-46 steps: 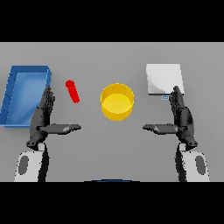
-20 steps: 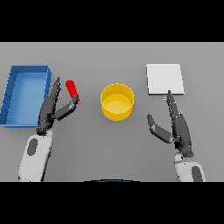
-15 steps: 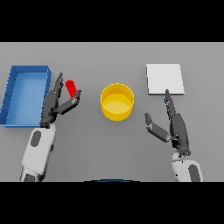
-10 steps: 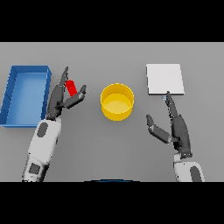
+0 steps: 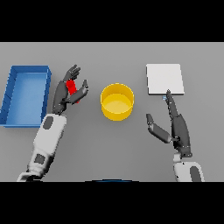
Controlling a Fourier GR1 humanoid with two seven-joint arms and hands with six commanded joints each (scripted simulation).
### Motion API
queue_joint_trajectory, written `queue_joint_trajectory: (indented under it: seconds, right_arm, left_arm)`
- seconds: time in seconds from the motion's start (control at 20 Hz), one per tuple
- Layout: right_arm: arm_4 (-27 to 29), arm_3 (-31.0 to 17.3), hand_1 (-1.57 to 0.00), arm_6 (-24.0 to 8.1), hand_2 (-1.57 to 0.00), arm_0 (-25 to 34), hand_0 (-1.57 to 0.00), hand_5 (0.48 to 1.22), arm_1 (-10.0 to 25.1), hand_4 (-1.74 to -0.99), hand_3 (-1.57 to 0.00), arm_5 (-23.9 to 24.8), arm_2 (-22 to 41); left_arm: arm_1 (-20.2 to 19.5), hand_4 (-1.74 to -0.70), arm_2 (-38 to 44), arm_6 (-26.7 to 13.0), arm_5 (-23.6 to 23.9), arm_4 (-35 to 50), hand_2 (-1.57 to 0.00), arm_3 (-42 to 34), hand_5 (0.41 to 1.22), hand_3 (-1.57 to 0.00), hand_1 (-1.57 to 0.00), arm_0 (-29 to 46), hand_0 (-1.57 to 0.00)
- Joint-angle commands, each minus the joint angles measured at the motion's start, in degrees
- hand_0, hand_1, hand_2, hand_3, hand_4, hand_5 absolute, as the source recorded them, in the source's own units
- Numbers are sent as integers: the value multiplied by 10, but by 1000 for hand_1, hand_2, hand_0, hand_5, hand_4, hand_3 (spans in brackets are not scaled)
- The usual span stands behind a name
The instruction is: Pick up the red beaker and tilt it to pour out 1 green nut into yellow bowl. Pick up the yellow bowl and place it on the metallic measuring scale.
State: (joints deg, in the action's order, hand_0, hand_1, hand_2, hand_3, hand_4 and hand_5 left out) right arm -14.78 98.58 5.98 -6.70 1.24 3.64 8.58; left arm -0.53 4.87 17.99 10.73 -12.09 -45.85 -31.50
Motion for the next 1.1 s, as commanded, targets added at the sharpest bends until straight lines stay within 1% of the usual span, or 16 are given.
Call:
queue_joint_trajectory:
  seconds: [0.0, 0.05, 0.15, 0.2, 0.25, 0.3, 0.35, 0.4, 0.45, 0.5, 0.55, 0.6, 0.8, 0.9, 0.95, 1.05]
  right_arm:
    - [4, -2, 1, 5, 1, -6, 1, 688, 3, -1247, 1, -1, -4]
    - [3, 1, 1, 5, 1, -3, 1, 692, 4, -1245, 1, -2, -3]
    - [3, -5, 1, 0, 1, 2, 1, 693, 3, -1240, 1, -2, -4]
    - [4, -4, 1, 4, 1, -1, 1, 688, 1, -1233, 1, -2, -2]
    - [0, 0, 1, 6, 1, -4, 1, 686, -2, -1233, 1, 0, 1]
    - [4, -4, 1, 4, 1, -1, 1, 685, -2, -1232, 1, -1, -1]
    - [3, -7, 1, -1, 1, 6, 1, 680, 0, -1219, 1, 0, -3]
    - [4, -8, 1, 5, 1, 3, 1, 677, 2, -1207, 1, -3, -3]
    - [-2, -11, 1, 1, 1, 7, 1, 673, 4, -1196, 1, 3, -5]
    - [-5, -16, 1, 12, 1, 0, 1, 670, 0, -1186, 1, 1, 1]
    - [-9, -12, 1, 13, 1, 2, 1, 667, 1, -1175, 1, 4, 1]
    - [-8, -18, 1, 7, 1, 9, 1, 664, 6, -1160, 1, 5, -5]
    - [-27, -22, 1, 10, 1, 11, 1, 656, 5, -1108, 1, 16, 0]
    - [-35, -24, 1, 20, 1, 7, 1, 658, 2, -1101, 1, 20, 6]
    - [-35, -17, 1, 16, 1, 8, 1, 660, 4, -1095, 1, 18, 7]
    - [-32, -16, 1, 13, 1, 4, 1, 663, 3, -1092, 1, 16, 6]
  left_arm:
    - [2, -1424, 5, 1, 7, 3, -600, 5, 860, -421, -606, -4, -572]
    - [6, -1480, 4, 4, 10, 0, -794, 6, 933, -584, -799, -4, -772]
    - [10, -1569, 10, 35, 7, 0, -1074, 24, 1036, -891, -1077, -14, -1060]
    - [9, -1601, 12, 36, 2, 5, -1173, 23, 1073, -997, -1176, -15, -1162]
    - [12, -1572, 14, 47, 5, 7, -1253, 32, 1103, -1111, -1255, -18, -1244]
    - [13, -1606, 13, 60, 6, 9, -1317, 31, 1119, -1203, -1318, -15, -1309]
    - [11, -1633, 18, 44, 8, 13, -1367, 33, 1125, -1277, -1369, -22, -1361]
    - [9, -1654, 24, 36, 14, 16, -1408, 38, 1127, -1336, -1409, -32, -1403]
    - [9, -1672, 22, 42, 13, 16, -1441, 39, 1128, -1383, -1441, -34, -1437]
    - [6, -1686, 17, 37, 13, 14, -1467, 22, 1129, -1420, -1467, -28, -1464]
    - [0, -1697, 14, 32, 14, 13, -1488, 11, 1127, -1451, -1488, -27, -1485]
    - [-3, -1706, 8, 31, 11, 10, -1504, 3, 1126, -1475, -1505, -27, -1502]
    - [-32, -1726, -35, -8, 1, -27, -1544, -41, 1130, -1532, -1544, -36, -1543]
    - [-56, -1732, -77, -39, -3, -74, -1554, -67, 1137, -1546, -1554, -43, -1553]
    - [-75, -1734, -103, -62, -12, -104, -1557, -74, 1139, -1551, -1557, -54, -1557]
    - [-91, -1735, -137, -83, -27, -138, -1560, -94, 1132, -1555, -1560, -58, -1559]
